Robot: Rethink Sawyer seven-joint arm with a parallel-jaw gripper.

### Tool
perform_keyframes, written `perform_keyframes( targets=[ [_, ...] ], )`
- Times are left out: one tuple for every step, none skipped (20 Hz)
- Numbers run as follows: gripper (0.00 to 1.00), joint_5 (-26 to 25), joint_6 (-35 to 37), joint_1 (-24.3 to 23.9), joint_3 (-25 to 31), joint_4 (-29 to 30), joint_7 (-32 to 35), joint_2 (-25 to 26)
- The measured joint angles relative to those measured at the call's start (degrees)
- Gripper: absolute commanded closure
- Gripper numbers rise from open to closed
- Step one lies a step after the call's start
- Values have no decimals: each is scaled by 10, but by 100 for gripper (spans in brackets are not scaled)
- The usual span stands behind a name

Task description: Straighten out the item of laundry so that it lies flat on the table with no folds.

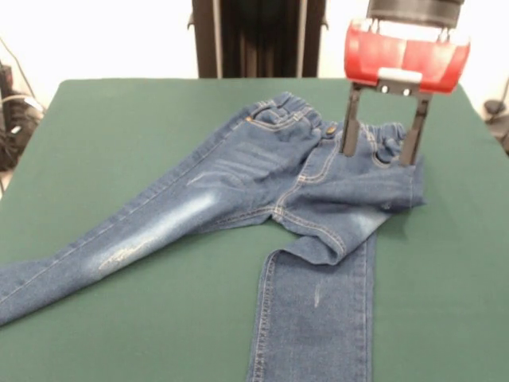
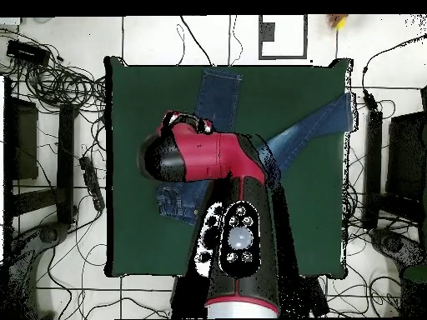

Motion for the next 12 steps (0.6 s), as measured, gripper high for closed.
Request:
perform_keyframes(
  targets=[
    [0,0,-5,1,0,4,0,2],
    [0,0,-14,3,-1,14,0,6],
    [0,0,-27,5,-1,27,0,9],
    [0,0,-37,6,-1,37,0,12],
    [0,0,-42,7,-2,43,0,13],
    [0,0,-48,8,-2,49,0,15],
    [0,0,-54,9,-3,55,0,17],
    [0,0,-63,10,-3,67,0,19],
    [0,0,-70,10,-3,77,0,20],
    [0,0,-77,10,-3,88,0,19],
    [0,1,-82,10,-3,95,0,19],
    [0,2,-90,10,-3,109,0,18]
  ],
)
